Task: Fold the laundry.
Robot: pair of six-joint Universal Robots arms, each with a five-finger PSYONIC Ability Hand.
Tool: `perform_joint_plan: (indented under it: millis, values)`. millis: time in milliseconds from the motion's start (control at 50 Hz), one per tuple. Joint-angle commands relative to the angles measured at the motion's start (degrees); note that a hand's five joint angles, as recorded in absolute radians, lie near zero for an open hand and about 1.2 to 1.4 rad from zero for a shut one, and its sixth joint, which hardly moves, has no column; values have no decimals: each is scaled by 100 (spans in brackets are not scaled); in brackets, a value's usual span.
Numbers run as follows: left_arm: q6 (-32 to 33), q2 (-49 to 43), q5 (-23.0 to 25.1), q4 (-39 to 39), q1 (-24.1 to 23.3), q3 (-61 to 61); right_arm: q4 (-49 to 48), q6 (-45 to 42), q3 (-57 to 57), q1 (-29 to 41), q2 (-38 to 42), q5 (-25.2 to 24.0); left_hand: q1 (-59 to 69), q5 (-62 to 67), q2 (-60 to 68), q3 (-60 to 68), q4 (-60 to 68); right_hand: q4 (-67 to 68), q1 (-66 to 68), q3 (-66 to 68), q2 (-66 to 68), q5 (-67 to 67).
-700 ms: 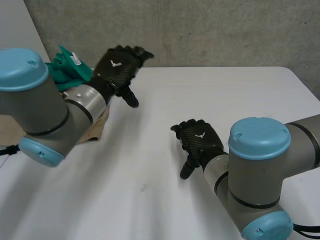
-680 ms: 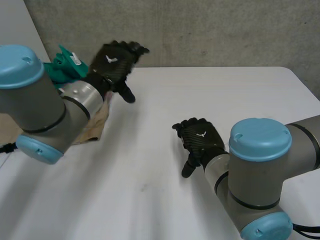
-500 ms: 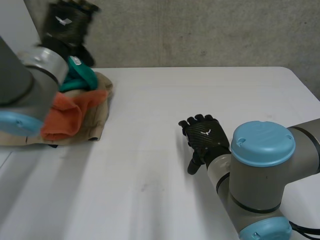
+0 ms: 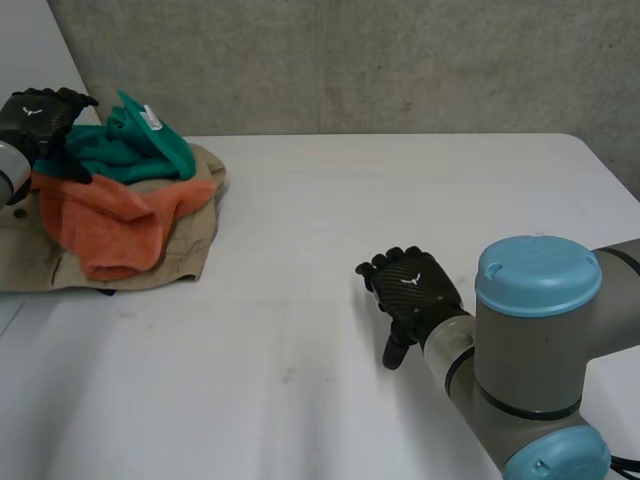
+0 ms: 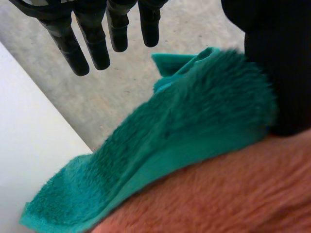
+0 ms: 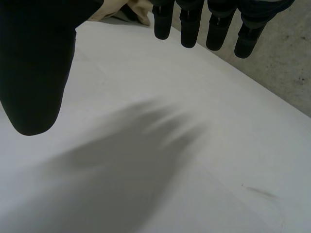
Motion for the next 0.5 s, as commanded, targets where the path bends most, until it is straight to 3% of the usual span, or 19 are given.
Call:
perform_joint_plan:
  millis: [20, 360, 440, 500]
  values:
    - [-399, -227, 2, 917, 67, 36, -20, -19, 89, -84, -7, 12, 169, 16, 122, -295, 161, -196, -282, -190, -184, -253]
    - [-356, -930, 292, 866, 93, 643, -64, -116, 89, -339, 81, -32, 708, 554, 661, 244, 700, -196, -282, -190, -184, -253]
    - [-163, -1176, 292, 778, 49, 810, -90, -160, 71, -357, 133, -32, 2635, 2481, 2588, 2171, 2627, -196, -282, -190, -184, -253]
    - [180, -1299, 144, 742, -12, 906, -99, -213, 45, -374, 186, -32, 6751, 6598, 6704, 6287, 6743, -196, -282, -190, -184, -253]
